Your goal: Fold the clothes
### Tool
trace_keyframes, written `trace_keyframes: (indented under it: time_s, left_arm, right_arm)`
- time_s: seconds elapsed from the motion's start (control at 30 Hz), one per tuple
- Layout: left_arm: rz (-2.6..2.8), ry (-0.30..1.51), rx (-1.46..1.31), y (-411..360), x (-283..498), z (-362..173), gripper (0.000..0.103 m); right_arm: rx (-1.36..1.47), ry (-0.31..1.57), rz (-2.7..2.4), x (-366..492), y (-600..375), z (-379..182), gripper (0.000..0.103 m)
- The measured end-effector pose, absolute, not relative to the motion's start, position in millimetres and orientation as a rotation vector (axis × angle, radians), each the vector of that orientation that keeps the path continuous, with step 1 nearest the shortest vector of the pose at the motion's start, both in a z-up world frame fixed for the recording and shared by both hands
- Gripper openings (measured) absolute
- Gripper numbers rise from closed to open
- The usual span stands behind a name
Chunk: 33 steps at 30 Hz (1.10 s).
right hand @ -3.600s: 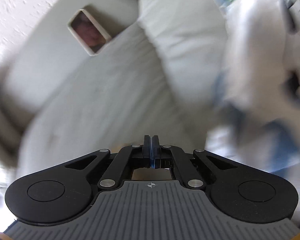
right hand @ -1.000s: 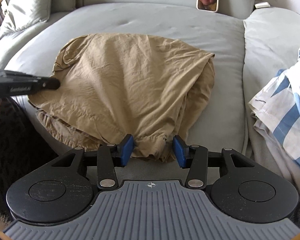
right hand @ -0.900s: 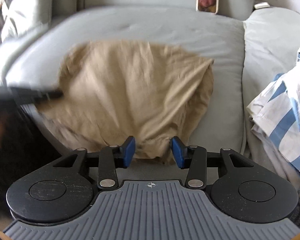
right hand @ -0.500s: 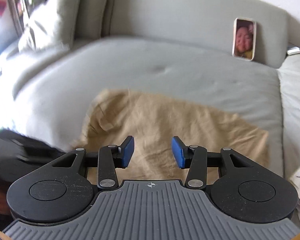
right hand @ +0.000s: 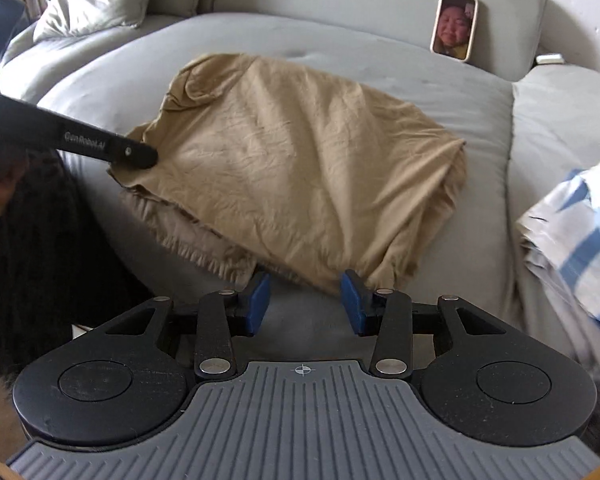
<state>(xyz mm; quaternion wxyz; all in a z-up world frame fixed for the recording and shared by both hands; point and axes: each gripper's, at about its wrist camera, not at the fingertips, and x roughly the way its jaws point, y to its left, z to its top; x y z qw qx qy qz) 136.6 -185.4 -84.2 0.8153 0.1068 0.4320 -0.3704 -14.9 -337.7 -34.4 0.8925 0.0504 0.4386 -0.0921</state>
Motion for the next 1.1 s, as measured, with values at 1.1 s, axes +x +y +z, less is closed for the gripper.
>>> trace_keyframes:
  time_s: [1.1]
  left_arm:
    - [-0.717, 0.914, 0.008, -260.3, 245.3, -127.6, 0.023]
  right_arm:
    - [0.257, 0.795, -0.504, 118.9, -423.8, -81.3, 0.042]
